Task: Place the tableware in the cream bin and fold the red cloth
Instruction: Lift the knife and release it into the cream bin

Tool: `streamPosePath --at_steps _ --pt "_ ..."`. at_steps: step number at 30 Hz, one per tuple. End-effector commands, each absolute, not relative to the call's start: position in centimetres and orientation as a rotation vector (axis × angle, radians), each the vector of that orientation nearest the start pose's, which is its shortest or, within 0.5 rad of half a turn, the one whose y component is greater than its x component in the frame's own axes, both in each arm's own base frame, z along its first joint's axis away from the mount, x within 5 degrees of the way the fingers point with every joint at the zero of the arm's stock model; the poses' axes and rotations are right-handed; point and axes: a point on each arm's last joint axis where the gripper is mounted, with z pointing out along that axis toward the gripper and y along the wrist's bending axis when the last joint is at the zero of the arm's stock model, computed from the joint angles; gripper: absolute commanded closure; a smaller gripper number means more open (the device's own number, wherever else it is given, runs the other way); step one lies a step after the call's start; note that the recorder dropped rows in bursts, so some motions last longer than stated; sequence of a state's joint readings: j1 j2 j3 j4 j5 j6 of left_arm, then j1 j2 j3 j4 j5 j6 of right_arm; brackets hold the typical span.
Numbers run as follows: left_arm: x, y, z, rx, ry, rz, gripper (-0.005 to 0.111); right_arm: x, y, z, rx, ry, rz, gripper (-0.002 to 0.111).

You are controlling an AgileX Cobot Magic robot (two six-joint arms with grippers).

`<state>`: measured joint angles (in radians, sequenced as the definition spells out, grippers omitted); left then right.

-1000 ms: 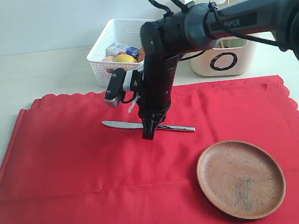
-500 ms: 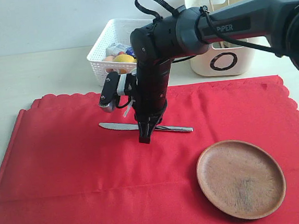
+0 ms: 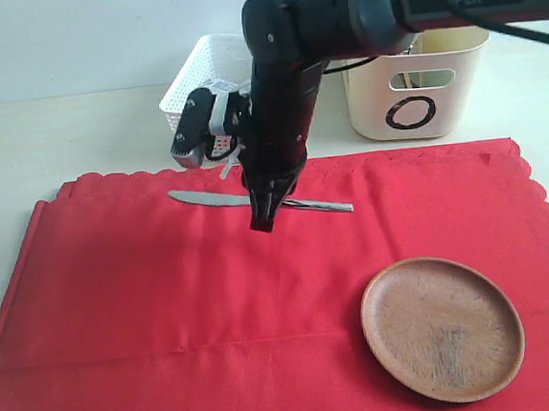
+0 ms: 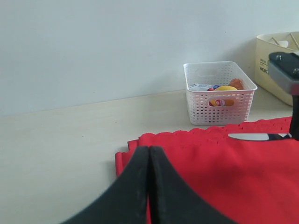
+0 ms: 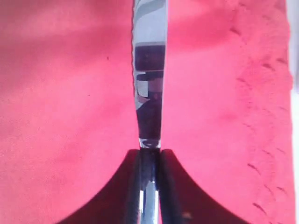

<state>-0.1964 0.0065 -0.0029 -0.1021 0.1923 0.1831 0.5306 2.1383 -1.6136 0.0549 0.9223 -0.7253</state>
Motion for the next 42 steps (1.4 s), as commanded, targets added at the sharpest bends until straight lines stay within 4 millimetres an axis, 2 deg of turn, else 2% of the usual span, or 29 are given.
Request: streamPosePath --at_steps 1,2,6,9,11,14,17,20,26,33,42 --pt "5.4 -1.3 19.6 0.249 1.657 -0.110 0.106 37.8 21.1 21.3 -1.597 2.320 0.015 0.108" --pt "5.4 -1.3 19.6 0.249 1.657 -0.110 0.106 38.0 20.5 22.0 -1.568 2.311 0.008 0.108" --pt "5.4 -1.3 19.6 0.249 1.657 -0.110 0.106 39.7 16.6 26.2 -1.251 2.273 0.054 0.108" --pt "5.4 -1.3 19.6 0.251 1.656 -0.108 0.106 41.5 13.1 28.4 -0.916 2.242 0.060 0.108" --pt "5.4 -1.3 19.6 0.251 1.656 -0.108 0.106 42.7 10.9 29.0 -0.715 2.225 0.058 0.108" --pt "5.4 -1.3 19.6 0.249 1.657 -0.110 0.106 43.9 8.8 29.4 -0.573 2.176 0.037 0.108" --pt "5.4 -1.3 19.6 0.249 1.657 -0.110 0.106 45.4 6.0 29.6 -0.311 2.113 0.056 0.108" --pt "5.4 -1.3 19.6 0.250 1.656 -0.108 0.106 46.6 3.6 28.7 -0.132 2.081 0.074 0.108" --pt "5.4 -1.3 19.6 0.248 1.657 -0.110 0.106 48.3 0.6 24.5 0.018 2.134 0.073 0.108" --pt "5.4 -1.3 19.6 0.248 1.657 -0.110 0.106 49.0 0.3 22.8 0.033 2.131 0.063 0.108" --pt "5.4 -1.3 19.6 0.251 1.656 -0.108 0.106 49.2 0.3 22.2 0.034 2.141 0.062 0.084"
